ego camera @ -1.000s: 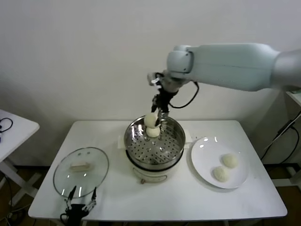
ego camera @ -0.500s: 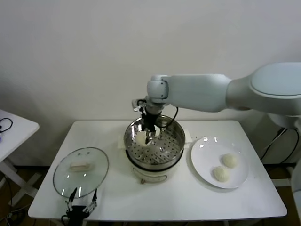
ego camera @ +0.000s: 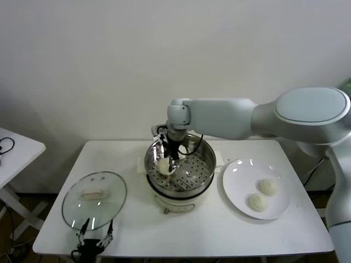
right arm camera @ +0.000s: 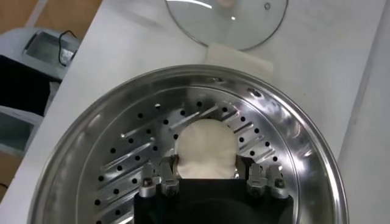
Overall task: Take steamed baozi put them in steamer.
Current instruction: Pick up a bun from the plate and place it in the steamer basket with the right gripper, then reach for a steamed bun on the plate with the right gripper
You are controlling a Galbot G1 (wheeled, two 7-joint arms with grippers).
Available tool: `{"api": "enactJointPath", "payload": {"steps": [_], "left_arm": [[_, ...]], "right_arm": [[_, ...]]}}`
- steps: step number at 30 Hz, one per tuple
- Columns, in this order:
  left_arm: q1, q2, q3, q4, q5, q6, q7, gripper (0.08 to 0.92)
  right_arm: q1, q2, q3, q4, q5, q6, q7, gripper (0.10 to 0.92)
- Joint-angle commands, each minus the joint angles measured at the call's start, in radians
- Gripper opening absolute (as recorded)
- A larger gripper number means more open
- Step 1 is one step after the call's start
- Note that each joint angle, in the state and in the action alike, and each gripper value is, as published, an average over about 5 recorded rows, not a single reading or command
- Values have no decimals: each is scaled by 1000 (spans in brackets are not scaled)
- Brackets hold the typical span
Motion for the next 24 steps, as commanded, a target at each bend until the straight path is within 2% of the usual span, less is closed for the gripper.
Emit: {"api": "enactJointPath", "payload": {"steps": [1,4,8,11,18,24], "left_arm": [[2,0,2,1,2,-1,0,823],[4,0,0,-1,2,-2,0,823],[8,-1,-1,-9,2,0,-1,823],[10,-2,-1,-16,4,2,-1,823],[13,-2,1,-28,0,7,-1,823],[3,-9,5,-25,1,9,-1,823]], "right_arm": [[-26,10,11,-13,-20,-1,14,639],[-25,10,22,-15,-23,-3,20,679],[6,-9,27,0,-28,1,11,781],[62,-47,24,29,-18,14,-16,816],[289,-240,-100,116,100,120,-183,822],[481,-466,-289,246,83,192,-224,823]]}}
